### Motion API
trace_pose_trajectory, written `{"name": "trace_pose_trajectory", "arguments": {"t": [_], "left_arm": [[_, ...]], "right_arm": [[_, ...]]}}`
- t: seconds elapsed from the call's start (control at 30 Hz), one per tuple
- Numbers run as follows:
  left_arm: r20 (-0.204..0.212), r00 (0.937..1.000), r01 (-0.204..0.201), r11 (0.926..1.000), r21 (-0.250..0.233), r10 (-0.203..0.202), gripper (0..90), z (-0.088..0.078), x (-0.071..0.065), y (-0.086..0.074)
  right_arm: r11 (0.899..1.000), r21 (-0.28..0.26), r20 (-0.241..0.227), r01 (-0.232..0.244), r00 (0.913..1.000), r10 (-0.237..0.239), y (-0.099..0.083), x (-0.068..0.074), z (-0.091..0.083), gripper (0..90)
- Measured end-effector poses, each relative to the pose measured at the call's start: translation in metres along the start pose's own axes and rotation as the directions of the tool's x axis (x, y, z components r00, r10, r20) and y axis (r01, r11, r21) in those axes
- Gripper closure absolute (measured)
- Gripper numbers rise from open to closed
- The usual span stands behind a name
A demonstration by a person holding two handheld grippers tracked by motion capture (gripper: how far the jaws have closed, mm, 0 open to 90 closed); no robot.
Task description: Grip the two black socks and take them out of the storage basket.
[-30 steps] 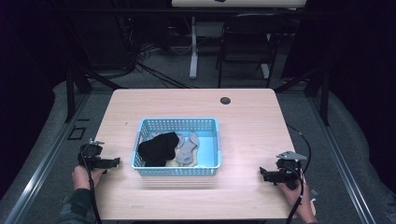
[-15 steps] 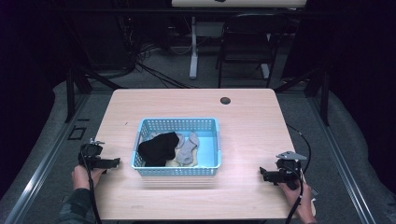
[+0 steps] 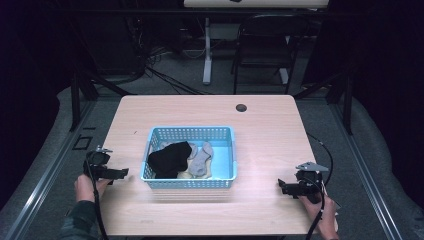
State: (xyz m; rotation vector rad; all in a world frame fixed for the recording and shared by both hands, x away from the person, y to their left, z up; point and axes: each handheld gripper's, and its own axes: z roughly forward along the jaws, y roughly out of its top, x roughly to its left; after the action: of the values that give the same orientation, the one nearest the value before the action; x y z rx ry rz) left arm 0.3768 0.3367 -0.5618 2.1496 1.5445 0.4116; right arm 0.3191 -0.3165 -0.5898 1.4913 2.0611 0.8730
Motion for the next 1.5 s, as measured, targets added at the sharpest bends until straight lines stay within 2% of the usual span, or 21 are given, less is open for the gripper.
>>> {"name": "trace_pose_trajectory", "arguments": {"t": [0.1,0.17,0.23,0.3,0.4,0.43,0.47,0.57,0.6,0.77,0.8,0.9,1.1,1.13,1.27,1.37,1.4,1.43,1.5], "left_arm": [[0.019,0.9998,0.002,1.0,-0.009,-0.001,0.1,-0.007,0.0,0.005],[0.029,0.9996,0.002,0.9995,-0.032,-0.001,0.1,-0.012,-0.001,0.008],[0.046,0.9989,-0.002,0.9988,-0.049,0.005,0.1,-0.018,-0.003,0.011],[0.042,0.999,-0.014,0.9973,-0.072,0.017,0.1,-0.024,-0.005,0.015],[0.067,0.9971,-0.028,0.9949,-0.097,0.035,0.1,-0.037,-0.01,0.023],[0.067,0.9971,-0.028,0.9949,-0.097,0.035,0.1,-0.037,-0.01,0.023],[0.084,0.9954,-0.038,0.9936,-0.106,0.047,0.1,-0.042,-0.013,0.027],[0.088,0.9941,-0.055,0.9929,-0.106,0.064,0.1,-0.047,-0.017,0.032],[0.104,0.9915,-0.068,0.9924,-0.103,0.078,0.1,-0.051,-0.02,0.037],[0.105,0.9899,-0.083,0.9893,-0.12,0.096,0.1,-0.058,-0.027,0.047],[0.112,0.9877,-0.096,0.9884,-0.117,0.109,0.1,-0.062,-0.029,0.052],[0.112,0.9869,-0.102,0.9865,-0.128,0.117,0.1,-0.066,-0.032,0.057],[0.129,0.9804,-0.133,0.9837,-0.121,0.149,0.1,-0.07,-0.04,0.071],[0.137,0.9775,-0.145,0.9826,-0.116,0.16,0.1,-0.071,-0.044,0.076],[0.141,0.9739,-0.162,0.9801,-0.115,0.178,0.1,-0.072,-0.05,0.085],[0.161,0.9675,-0.179,0.9779,-0.107,0.195,0.1,-0.071,-0.055,0.094],[0.19,0.964,-0.167,0.9797,-0.112,0.186,0.0,-0.07,-0.057,0.097],[0.202,0.9614,-0.167,0.9798,-0.11,0.187,0.1,-0.069,-0.058,0.1],[0.187,0.9624,-0.181,0.9785,-0.1,0.197,0.0,-0.068,-0.061,0.104]], "right_arm": [[1.0,0.0,-0.001,0.0,1.0,0.0,0.0,0.0,0.0,0.0],[1.0,0.001,0.0,0.0,1.0,0.0,0.0,0.0,0.0,0.0],[1.0,0.0,-0.001,0.0,1.0,0.0,0.0,0.0,0.0,0.0],[1.0,0.0,-0.001,0.0,1.0,0.0,0.0,0.0,0.0,0.0],[1.0,0.0,-0.002,0.001,1.0,-0.001,0.0,0.0,0.0,0.0],[1.0,0.0,-0.002,0.001,1.0,-0.001,0.0,0.0,0.0,0.0],[1.0,0.0,-0.002,0.002,1.0,-0.002,0.0,0.0,0.0,0.0],[1.0,0.0,-0.002,0.001,1.0,-0.001,0.0,0.0,0.0,0.0],[1.0,0.0,-0.002,0.002,1.0,-0.002,0.0,0.0,0.0,0.0],[1.0,0.0,-0.002,0.002,1.0,-0.002,0.0,0.0,0.0,0.0],[1.0,0.001,-0.004,0.003,1.0,-0.003,0.0,0.0,0.0,0.0],[1.0,0.001,-0.004,0.003,1.0,-0.003,0.0,0.0,0.0,0.0],[1.0,0.0,-0.005,0.003,1.0,-0.003,0.0,0.0,0.0,0.0],[1.0,0.0,-0.005,0.003,1.0,-0.003,0.0,0.0,0.0,0.0],[1.0,0.0,-0.004,0.003,1.0,-0.003,0.0,0.0,0.0,0.0],[1.0,0.001,-0.006,0.004,1.0,-0.004,0.0,0.0,0.0,0.0],[1.0,0.001,-0.005,0.004,1.0,-0.004,0.0,0.0,0.0,0.0],[1.0,0.001,-0.006,0.004,1.0,-0.004,0.0,0.0,0.0,0.0],[1.0,0.001,-0.007,0.004,1.0,-0.004,0.0,0.0,0.0,0.0]]}}
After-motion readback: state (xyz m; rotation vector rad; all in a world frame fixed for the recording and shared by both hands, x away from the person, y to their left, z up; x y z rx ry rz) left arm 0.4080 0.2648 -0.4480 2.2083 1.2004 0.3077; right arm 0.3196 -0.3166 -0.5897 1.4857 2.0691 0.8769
